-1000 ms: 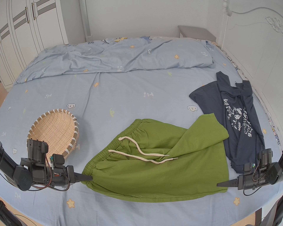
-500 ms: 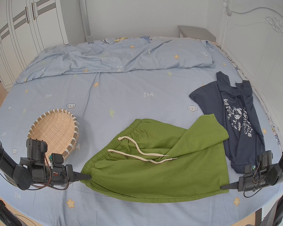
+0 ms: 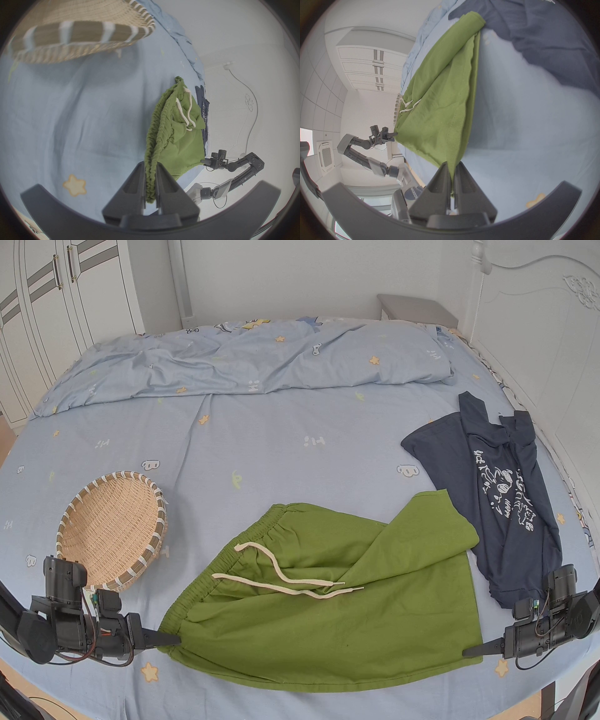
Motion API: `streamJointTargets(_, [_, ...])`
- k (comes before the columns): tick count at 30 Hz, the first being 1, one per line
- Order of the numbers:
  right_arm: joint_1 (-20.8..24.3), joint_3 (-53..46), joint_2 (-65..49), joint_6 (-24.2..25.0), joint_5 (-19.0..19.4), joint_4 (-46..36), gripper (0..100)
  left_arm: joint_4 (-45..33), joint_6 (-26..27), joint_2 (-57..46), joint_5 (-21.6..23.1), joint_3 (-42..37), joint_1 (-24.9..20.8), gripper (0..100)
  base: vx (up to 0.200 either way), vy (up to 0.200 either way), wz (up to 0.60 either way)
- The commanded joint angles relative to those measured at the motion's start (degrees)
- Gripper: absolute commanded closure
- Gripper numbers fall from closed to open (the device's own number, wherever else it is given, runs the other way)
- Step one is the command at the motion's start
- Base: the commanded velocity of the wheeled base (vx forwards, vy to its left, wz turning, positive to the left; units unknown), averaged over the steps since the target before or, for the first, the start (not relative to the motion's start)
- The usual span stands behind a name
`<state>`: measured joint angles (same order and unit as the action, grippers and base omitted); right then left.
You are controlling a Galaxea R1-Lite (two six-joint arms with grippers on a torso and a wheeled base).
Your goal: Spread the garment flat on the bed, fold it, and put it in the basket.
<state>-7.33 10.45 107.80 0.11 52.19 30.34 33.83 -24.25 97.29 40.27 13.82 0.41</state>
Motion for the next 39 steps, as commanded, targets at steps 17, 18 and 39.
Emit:
streamJointTargets(17, [10.1, 0.5, -5.8, -0.4, -10.0, -14.0, 100, -6.0, 13.8, -5.4, -3.2, -13.8, 14.2, 100, 0.0, 0.0, 0.0])
streamJointTargets(18, [10.1, 0.2, -5.8, -0.4, -10.4, -14.0, 100, -6.8, 15.1, -4.6, -3.2, -13.8, 13.7, 100, 0.0, 0.0, 0.0])
streamJointTargets(39, [10.8, -0.3, -5.1, -1.6, -11.1, -14.0, 100, -17.6, 26.0, -3.0, -3.4, -13.8, 10.6, 100, 0.0, 0.0, 0.0])
